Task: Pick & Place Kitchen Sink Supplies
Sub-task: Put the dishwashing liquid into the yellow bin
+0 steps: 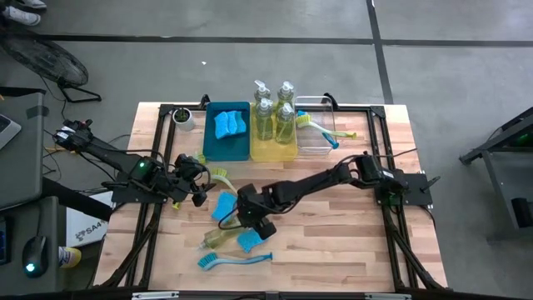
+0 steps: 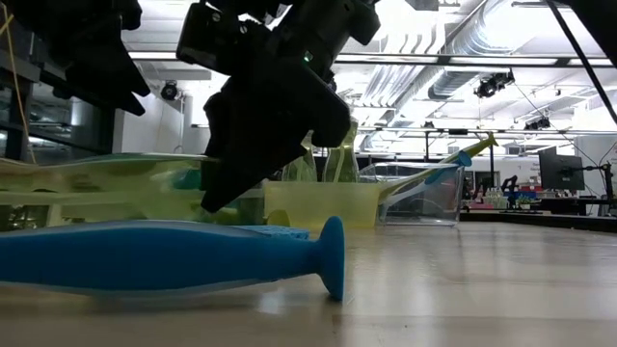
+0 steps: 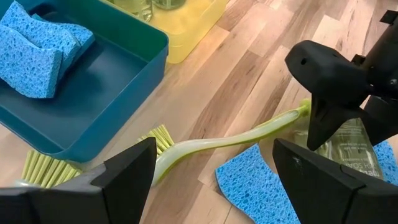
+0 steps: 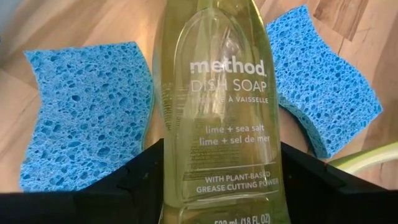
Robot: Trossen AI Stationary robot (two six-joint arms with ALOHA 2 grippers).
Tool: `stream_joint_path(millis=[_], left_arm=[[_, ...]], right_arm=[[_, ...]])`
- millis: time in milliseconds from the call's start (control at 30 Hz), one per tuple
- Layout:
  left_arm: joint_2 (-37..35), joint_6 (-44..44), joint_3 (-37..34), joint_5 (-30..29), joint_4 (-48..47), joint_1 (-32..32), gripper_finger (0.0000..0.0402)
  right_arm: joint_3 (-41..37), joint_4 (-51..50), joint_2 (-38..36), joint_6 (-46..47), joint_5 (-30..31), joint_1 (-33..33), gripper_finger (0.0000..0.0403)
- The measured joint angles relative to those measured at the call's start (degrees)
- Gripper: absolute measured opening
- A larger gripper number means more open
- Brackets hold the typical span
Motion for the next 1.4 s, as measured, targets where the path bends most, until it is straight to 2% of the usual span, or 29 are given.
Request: stream_joint_path(millis=[400,767,1033,1233,1400], left_arm=[[-0.02,0.00,0.00,-0.20,0.21,0.01,0.0317],[-0.02,0.00,0.00,-0.22,0.21,-0.01,0.0317],[-0.02,0.00,0.00,-0.22,0.21,-0.01,0.0317],[-0.02,0.00,0.00,-0.22,0.22,0.00,0.0317],[-0.02,0.00,0.00,-0.25,0.24,0.00,0.0317]], right_arm=[[-0.26,-0.75,-3.81,-0.21,6.49,2.38,0.0234],[-0.20,-3.98,-5.90,-0.24,15.45,4.08,0.0232],[-0.09,-6.10,-8.22,1.75,16.07,4.48,0.0232],[-0.09,-11.73,-12.87,4.02,19.97,4.79,0.0232],[-0.09,-20.56,-17.93,8.35,24.00,5.42,0.0232]])
